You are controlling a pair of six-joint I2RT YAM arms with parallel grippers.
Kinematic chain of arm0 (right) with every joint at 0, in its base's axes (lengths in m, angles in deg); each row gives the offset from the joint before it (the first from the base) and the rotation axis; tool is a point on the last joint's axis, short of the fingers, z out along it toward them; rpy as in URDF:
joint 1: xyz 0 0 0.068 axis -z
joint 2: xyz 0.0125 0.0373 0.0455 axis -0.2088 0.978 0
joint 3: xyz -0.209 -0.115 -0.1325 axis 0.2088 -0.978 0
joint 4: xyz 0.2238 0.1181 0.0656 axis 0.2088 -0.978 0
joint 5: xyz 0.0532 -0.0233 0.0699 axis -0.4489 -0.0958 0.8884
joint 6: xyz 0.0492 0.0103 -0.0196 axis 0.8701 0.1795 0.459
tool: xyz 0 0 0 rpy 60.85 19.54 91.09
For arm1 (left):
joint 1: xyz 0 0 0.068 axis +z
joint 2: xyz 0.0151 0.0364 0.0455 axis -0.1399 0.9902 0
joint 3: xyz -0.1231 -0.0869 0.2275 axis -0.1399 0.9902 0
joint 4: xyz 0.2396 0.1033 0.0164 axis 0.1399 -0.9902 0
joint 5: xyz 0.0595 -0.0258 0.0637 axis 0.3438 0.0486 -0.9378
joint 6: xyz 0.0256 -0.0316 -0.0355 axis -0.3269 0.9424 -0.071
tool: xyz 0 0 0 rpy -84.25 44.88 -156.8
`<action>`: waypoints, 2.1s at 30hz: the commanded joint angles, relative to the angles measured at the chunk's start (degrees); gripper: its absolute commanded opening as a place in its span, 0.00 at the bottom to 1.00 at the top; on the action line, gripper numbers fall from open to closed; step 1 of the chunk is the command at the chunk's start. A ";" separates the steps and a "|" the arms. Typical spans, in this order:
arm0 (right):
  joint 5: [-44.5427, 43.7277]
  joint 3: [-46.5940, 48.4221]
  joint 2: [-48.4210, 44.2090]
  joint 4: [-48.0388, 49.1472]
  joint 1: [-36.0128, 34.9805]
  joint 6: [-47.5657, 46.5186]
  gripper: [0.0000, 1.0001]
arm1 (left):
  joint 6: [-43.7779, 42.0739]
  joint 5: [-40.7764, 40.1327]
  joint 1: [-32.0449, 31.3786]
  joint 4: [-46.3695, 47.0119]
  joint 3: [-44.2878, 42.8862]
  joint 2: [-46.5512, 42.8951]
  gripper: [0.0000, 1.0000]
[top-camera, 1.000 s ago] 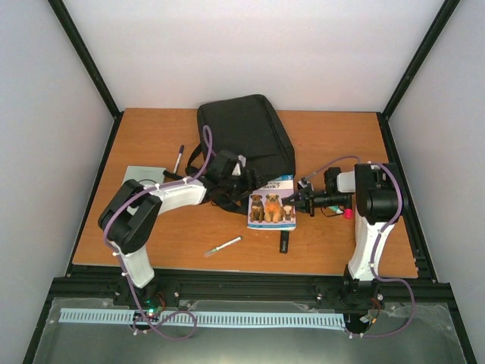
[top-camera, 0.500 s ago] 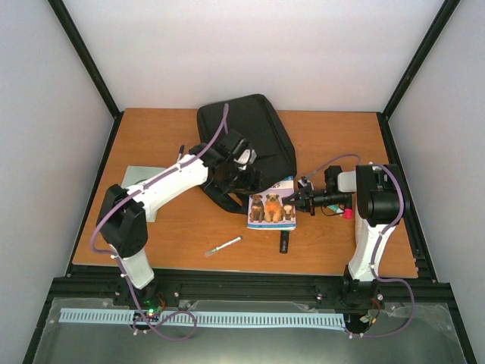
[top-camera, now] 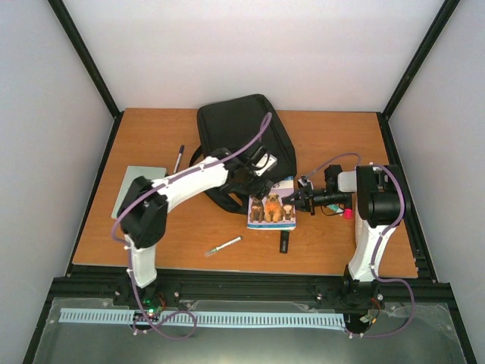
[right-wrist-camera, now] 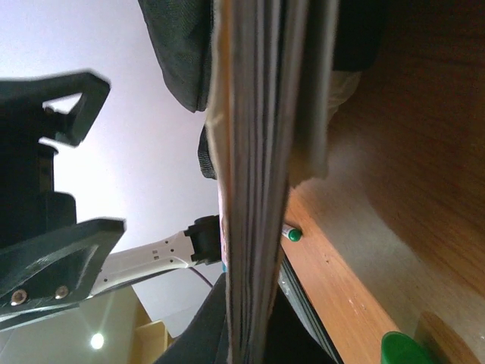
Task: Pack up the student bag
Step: Place the book in the student bag.
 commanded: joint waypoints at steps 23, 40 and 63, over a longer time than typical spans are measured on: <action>-1.34 -1.20 -2.10 1.31 -0.28 -0.17 0.03 | -11.72 -16.26 -0.53 -3.08 -20.88 24.33 0.53; -4.90 -5.33 -12.80 3.43 -0.27 1.96 0.03 | -8.52 -19.23 -0.54 3.10 -19.80 11.59 0.01; -5.30 4.91 -18.40 -7.34 -3.07 -1.65 0.03 | -8.65 -8.88 -0.67 16.19 -9.20 -4.71 0.01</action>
